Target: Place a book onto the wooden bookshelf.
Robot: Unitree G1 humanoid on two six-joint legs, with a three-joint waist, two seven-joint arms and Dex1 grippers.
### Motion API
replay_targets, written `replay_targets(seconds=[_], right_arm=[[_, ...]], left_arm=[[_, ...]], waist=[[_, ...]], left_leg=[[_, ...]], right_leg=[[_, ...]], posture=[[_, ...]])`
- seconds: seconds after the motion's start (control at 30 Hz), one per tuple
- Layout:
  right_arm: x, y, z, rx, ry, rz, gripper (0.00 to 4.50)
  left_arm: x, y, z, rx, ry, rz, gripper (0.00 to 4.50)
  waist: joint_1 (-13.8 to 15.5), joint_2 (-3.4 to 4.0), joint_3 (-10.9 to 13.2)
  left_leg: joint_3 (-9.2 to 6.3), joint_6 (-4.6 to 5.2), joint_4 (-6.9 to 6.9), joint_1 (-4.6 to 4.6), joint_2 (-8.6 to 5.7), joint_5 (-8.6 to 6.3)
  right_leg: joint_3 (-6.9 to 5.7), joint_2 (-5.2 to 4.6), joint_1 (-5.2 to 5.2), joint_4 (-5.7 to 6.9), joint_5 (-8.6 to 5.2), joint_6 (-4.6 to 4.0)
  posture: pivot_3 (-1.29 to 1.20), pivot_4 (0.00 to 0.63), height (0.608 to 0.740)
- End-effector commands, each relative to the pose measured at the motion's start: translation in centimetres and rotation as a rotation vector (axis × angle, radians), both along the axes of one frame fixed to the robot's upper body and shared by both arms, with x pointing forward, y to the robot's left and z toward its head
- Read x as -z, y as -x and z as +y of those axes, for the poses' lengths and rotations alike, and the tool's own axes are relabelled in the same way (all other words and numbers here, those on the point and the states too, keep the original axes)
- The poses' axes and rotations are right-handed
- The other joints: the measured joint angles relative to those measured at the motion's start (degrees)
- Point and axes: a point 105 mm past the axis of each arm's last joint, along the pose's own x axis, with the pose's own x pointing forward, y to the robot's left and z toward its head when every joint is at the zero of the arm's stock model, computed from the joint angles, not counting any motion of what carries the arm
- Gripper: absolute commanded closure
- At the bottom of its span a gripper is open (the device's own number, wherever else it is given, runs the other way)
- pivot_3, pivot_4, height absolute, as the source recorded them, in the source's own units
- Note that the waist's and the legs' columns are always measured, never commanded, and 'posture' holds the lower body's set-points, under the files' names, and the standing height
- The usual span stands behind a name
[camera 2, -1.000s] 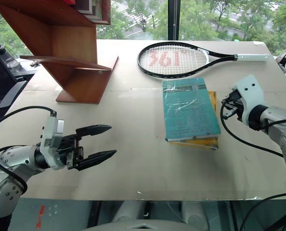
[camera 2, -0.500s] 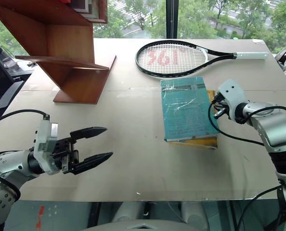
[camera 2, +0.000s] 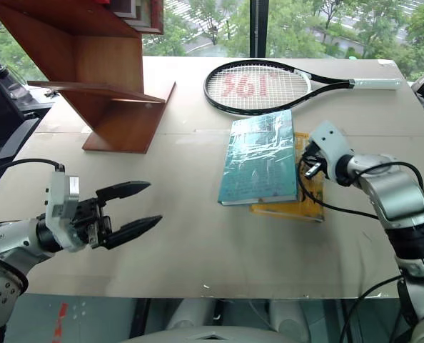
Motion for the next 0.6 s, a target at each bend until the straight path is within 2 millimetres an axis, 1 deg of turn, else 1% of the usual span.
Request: replay_targets(seconds=[0.03, 0.07, 0.1, 0.13, 0.17, 0.2, 0.23, 0.27, 0.33, 0.37, 0.4, 0.43, 0.5, 0.53, 0.6], right_arm=[[-3.6, 2.9, -0.9, -0.099, -0.08, -0.185, 4.46], [-3.5, 4.1, -1.6, -0.101, -0.105, -0.186, 4.23], [-3.5, 5.1, -1.9, -0.118, -0.119, -0.195, 3.96], [-3.8, 6.6, -1.9, -0.146, -0.167, -0.214, 3.56], [-4.1, 7.6, -1.8, -0.165, -0.194, -0.229, 3.15], [-4.3, 8.4, -1.6, -0.189, -0.204, -0.241, 2.51], [-4.7, 9.4, -1.1, -0.222, -0.214, -0.256, 2.19], [-4.9, 10.0, -0.8, -0.244, -0.216, -0.264, 1.79], [-5.3, 12.1, 0.4, -0.312, -0.222, -0.28, 0.95], [-5.4, 12.8, 0.9, -0.332, -0.226, -0.281, 0.47], [-5.5, 13.8, 1.4, -0.353, -0.242, -0.275, 0.02], [-5.6, 14.3, 1.7, -0.358, -0.242, -0.283, 0.02], [-5.4, 15.3, 2.1, -0.359, -0.234, -0.277, 0.02], [-5.4, 15.7, 2.2, -0.352, -0.232, -0.278, 0.02], [-5.4, 16.2, 2.3, -0.33, -0.229, -0.281, 0.02]], left_arm=[[-0.1, -1.7, -0.1, -0.069, 0.1, 0.06, 0.0], [0.1, -2.3, -0.4, -0.08, 0.13, 0.095, 0.0], [0.3, -2.9, -0.6, -0.095, 0.146, 0.122, 0.0], [0.7, -3.8, -0.9, -0.104, 0.187, 0.194, 0.0], [0.9, -4.3, -1.1, -0.109, 0.211, 0.247, 0.0], [1.5, -5.1, -1.1, -0.143, 0.194, 0.302, 0.0], [2.4, -6.0, -1.1, -0.178, 0.205, 0.41, 0.0], [2.9, -6.5, -1.0, -0.2, 0.206, 0.481, 0.0], [3.8, -8.1, -1.7, -0.182, 0.268, 0.675, 0.0], [3.9, -8.6, -2.0, -0.174, 0.289, 0.744, 0.0], [3.9, -9.5, -2.4, -0.162, 0.329, 0.801, 0.0], [3.8, -10.3, -2.6, -0.163, 0.354, 0.831, 0.0], [3.5, -12.1, -2.9, -0.175, 0.404, 0.877, 0.0], [3.3, -12.7, -3.1, -0.161, 0.424, 0.899, 0.0], [3.3, -13.9, -3.7, -0.154, 0.438, 0.941, 0.0]], waist=[[0.22, 0.04, 0.0], [0.3, 0.04, 0.0], [0.26, 0.03, 0.0], [0.22, 0.03, 0.0], [0.5, 0.02, 0.0], [0.29, 0.0, -0.02], [-0.14, -0.01, -0.01], [-0.27, 0.0, -0.01], [-0.59, 0.0, -0.01], [-0.71, -0.04, -0.02], [-0.85, -0.07, 0.0], [-0.88, -0.08, 0.0], [-0.97, -0.2, 0.01], [-1.02, -0.33, 0.05], [-1.05, -0.44, 0.08]], left_leg=[[0.03, 0.0, 0.0, 0.0, 0.0, 0.0], [0.02, 0.0, 0.01, 0.0, 0.0, 0.0], [0.02, 0.01, 0.05, 0.0, 0.01, 0.0], [0.03, 0.01, 0.13, 0.0, 0.01, 0.0], [0.04, 0.01, 0.15, 0.03, 0.0, 0.0], [0.0, 0.01, 0.19, 0.05, 0.0, 0.0], [-0.01, 0.01, 0.27, 0.1, 0.06, -0.01], [0.03, 0.01, 0.27, 0.22, 0.04, 0.0], [-0.01, 0.02, 0.3, 0.47, 0.06, 0.0], [-0.05, 0.02, 0.3, 0.6, 0.05, 0.0], [-0.11, 0.02, 0.29, 0.8, 0.04, 0.0], [-0.11, 0.01, 0.28, 0.95, 0.04, -0.01], [-0.12, 0.01, 0.3, 0.96, -0.01, -0.01], [-0.1, 0.01, 0.3, 0.96, -0.03, 0.0], [-0.07, 0.0, 0.3, 0.95, -0.05, 0.0]], right_leg=[[0.02, 0.0, -0.01, 0.03, 0.0, 0.01], [0.02, 0.0, 0.0, 0.03, 0.0, 0.01], [0.04, 0.02, 0.0, 0.06, 0.01, 0.02], [0.03, 0.04, 0.02, 0.13, 0.01, 0.02], [0.07, 0.05, 0.03, 0.24, 0.01, 0.02], [0.03, 0.07, 0.04, 0.32, 0.01, 0.02], [0.03, 0.16, 0.06, 0.39, 0.01, 0.02], [0.1, 0.15, 0.12, 0.52, 0.01, 0.02], [0.09, 0.23, 0.35, 0.56, -0.01, 0.04], [0.05, 0.25, 0.48, 0.57, -0.02, 0.04], [-0.03, 0.33, 0.73, 0.55, -0.04, 0.07], [-0.03, 0.33, 0.91, 0.52, -0.05, 0.08], [-0.03, 0.32, 0.94, 0.49, -0.14, 0.22], [-0.01, 0.29, 0.94, 0.49, -0.05, 0.07], [0.02, 0.29, 0.91, 0.46, -0.04, 0.07]], posture=[[0.0, 0.15, 0.74], [0.0, 0.15, 0.74], [0.0, 0.15, 0.74], [0.0, 0.15, 0.74], [0.0, 0.15, 0.74], [0.0, 0.15, 0.74], [0.0, 0.15, 0.74], [0.0, 0.15, 0.74], [0.0, 0.15, 0.74], [0.0, 0.15, 0.74], [0.0, 0.15, 0.74], [0.0, 0.15, 0.74], [0.0, 0.15, 0.74], [0.0, 0.15, 0.74], [0.0, 0.15, 0.74]])
